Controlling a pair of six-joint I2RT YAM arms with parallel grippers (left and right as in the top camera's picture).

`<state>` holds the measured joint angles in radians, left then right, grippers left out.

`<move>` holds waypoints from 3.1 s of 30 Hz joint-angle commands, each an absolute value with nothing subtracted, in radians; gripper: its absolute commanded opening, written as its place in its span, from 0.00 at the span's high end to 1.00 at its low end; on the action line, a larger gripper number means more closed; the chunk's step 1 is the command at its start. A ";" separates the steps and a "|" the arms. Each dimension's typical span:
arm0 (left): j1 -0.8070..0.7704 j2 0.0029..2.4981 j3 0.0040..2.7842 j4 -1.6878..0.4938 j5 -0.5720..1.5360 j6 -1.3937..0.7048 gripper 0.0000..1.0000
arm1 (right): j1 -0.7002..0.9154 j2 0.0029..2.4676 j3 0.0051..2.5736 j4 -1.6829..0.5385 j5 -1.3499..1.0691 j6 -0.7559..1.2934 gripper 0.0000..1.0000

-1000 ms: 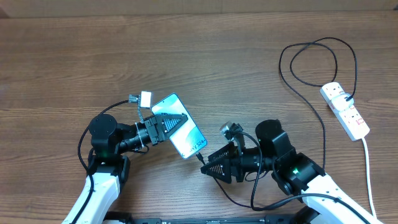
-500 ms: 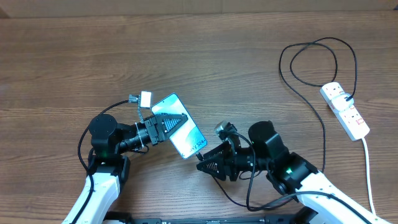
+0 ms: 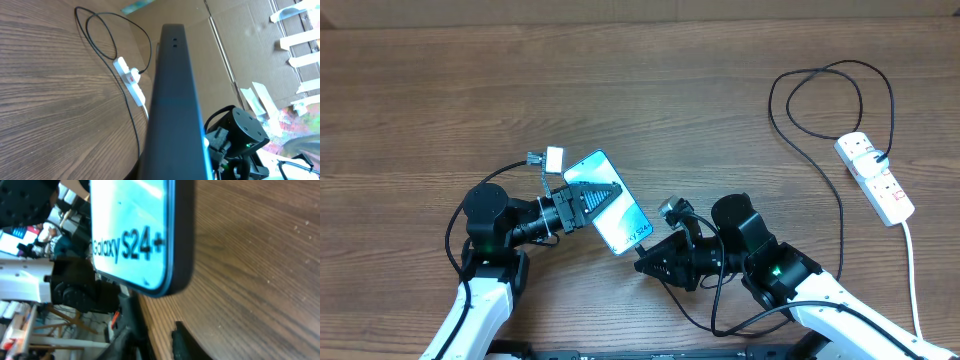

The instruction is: Plug charger to phone and switch on socket

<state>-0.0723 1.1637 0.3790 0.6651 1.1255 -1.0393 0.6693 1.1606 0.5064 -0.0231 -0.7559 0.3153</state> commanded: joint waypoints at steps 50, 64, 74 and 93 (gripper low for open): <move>-0.192 1.163 0.389 0.673 1.332 -0.926 0.96 | 0.676 1.097 0.514 0.154 -0.712 0.367 0.96; -0.228 1.163 0.389 0.527 1.352 -0.820 0.96 | 0.676 1.097 0.550 0.148 -0.719 0.367 0.96; -0.250 1.163 0.389 0.527 1.362 -0.808 0.96 | 0.676 1.097 0.559 0.134 -0.719 0.366 0.96; -0.249 1.163 0.389 0.447 1.202 -0.723 0.96 | 0.676 1.095 0.559 0.060 -0.787 0.367 0.71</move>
<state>-0.2035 1.1633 0.4240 0.4927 1.1431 -0.7803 0.6880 1.1191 0.4763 0.0246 -0.8207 0.3813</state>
